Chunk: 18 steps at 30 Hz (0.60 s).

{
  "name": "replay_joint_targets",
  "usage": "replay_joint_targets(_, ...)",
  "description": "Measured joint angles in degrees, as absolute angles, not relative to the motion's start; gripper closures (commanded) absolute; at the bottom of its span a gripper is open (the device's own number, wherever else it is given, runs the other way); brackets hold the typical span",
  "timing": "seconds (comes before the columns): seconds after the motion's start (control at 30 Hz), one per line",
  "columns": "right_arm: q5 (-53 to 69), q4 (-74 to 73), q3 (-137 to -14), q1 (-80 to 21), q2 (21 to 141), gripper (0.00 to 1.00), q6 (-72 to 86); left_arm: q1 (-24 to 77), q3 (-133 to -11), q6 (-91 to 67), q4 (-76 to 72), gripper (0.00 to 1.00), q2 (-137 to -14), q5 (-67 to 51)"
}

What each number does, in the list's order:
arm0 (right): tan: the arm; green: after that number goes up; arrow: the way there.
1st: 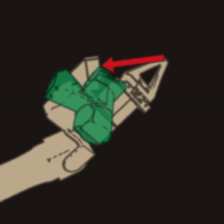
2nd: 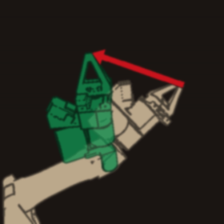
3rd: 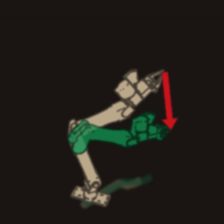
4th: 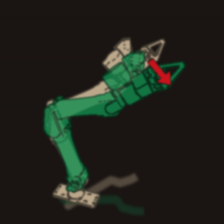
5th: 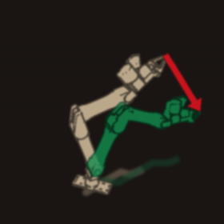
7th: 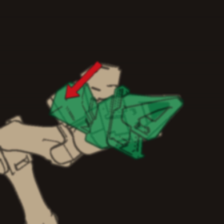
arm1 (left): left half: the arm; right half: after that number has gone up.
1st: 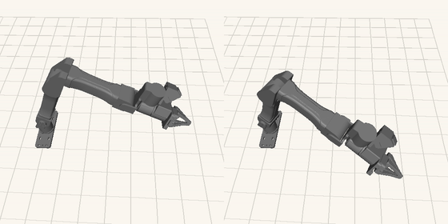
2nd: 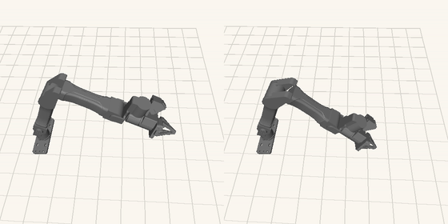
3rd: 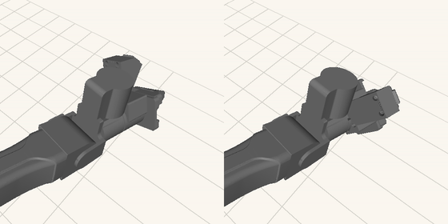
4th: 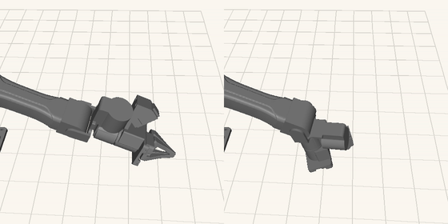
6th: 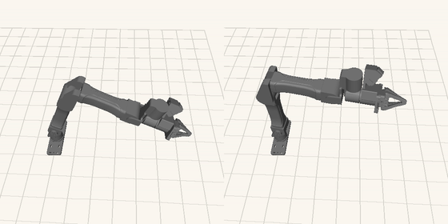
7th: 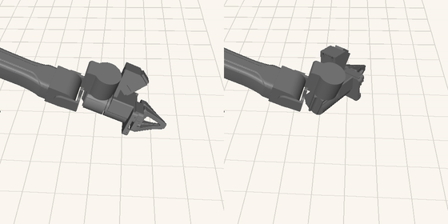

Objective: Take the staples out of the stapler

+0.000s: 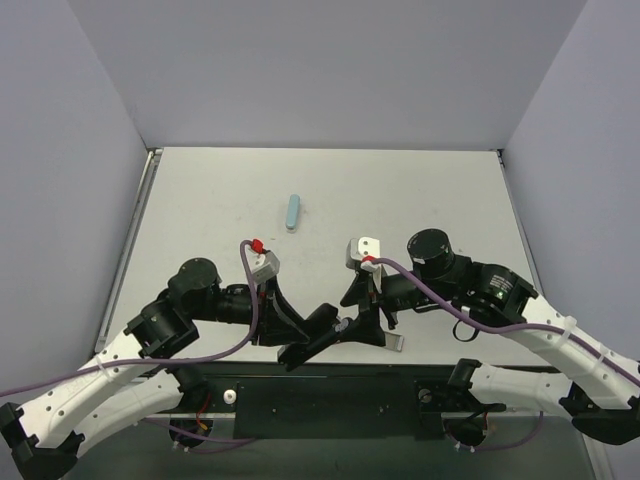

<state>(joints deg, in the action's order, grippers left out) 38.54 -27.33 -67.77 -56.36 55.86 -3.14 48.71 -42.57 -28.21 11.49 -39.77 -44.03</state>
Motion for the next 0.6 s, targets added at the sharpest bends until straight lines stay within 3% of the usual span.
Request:
replay_joint_targets(0.33, 39.46, -25.47, -67.77, -56.58, 55.40, 0.41, -2.83, 49.08, -42.57, -28.23, 10.11, 1.00, -39.00, -44.25)
replay_joint_targets(0.6, 40.10, -24.12, -67.79, -57.71, 56.97, 0.52, -2.55, 49.50, -42.54, -28.25, 9.58, 1.00, -39.00, -44.42)
